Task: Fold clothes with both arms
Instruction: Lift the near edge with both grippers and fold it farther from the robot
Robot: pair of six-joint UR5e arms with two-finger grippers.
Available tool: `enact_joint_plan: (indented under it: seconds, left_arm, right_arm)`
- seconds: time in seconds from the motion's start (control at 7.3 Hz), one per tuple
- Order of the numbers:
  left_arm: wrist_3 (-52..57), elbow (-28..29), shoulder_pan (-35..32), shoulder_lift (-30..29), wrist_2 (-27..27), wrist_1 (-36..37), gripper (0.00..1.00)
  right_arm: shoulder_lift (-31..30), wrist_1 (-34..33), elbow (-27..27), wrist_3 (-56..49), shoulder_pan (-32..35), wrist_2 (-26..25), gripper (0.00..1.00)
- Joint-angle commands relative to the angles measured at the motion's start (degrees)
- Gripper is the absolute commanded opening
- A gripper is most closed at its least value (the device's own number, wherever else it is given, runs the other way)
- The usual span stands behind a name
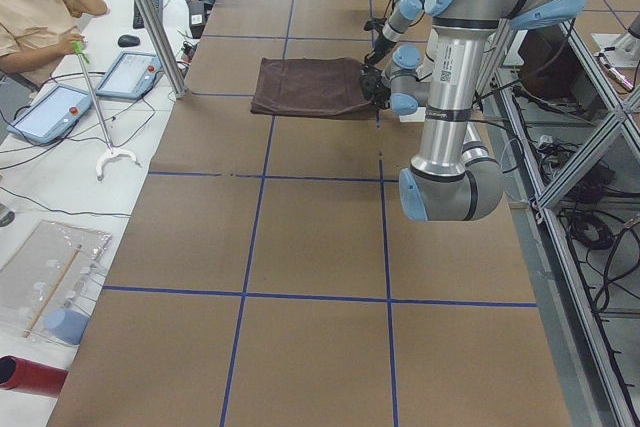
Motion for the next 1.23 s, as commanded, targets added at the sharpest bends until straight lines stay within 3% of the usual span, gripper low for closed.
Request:
enact_joint_plan:
  seconds: [0.0, 0.14, 0.55, 0.82, 1.1]
  left_arm:
    - [-0.1, -9.0, -0.1, 0.9, -0.1, 7.6, 0.00]
    - [-0.9, -14.4, 0.3, 0.8, -0.2, 13.2, 0.00]
    - [-3.7, -29.2, 3.5, 0.4, -1.8, 29.1, 0.00]
    - [-2.2, -28.3, 2.7, -0.1, -4.5, 30.4, 0.00]
    - [4.6, -23.4, -3.8, -4.5, -4.8, 30.4, 0.00]
  right_arm:
    - [-0.2, 0.0, 5.3, -0.2, -3.4, -0.7, 0.00]
    - [-0.5, -0.4, 9.7, -0.3, -6.5, -2.5, 0.00]
    - [0.0, -12.6, 22.5, -0.1, -13.3, -4.9, 0.00]
    - [-0.5, -12.7, 22.1, -0.4, -11.7, -4.5, 0.00]
    - [-0.1, -12.7, 18.6, -0.7, -6.9, -4.3, 0.00]
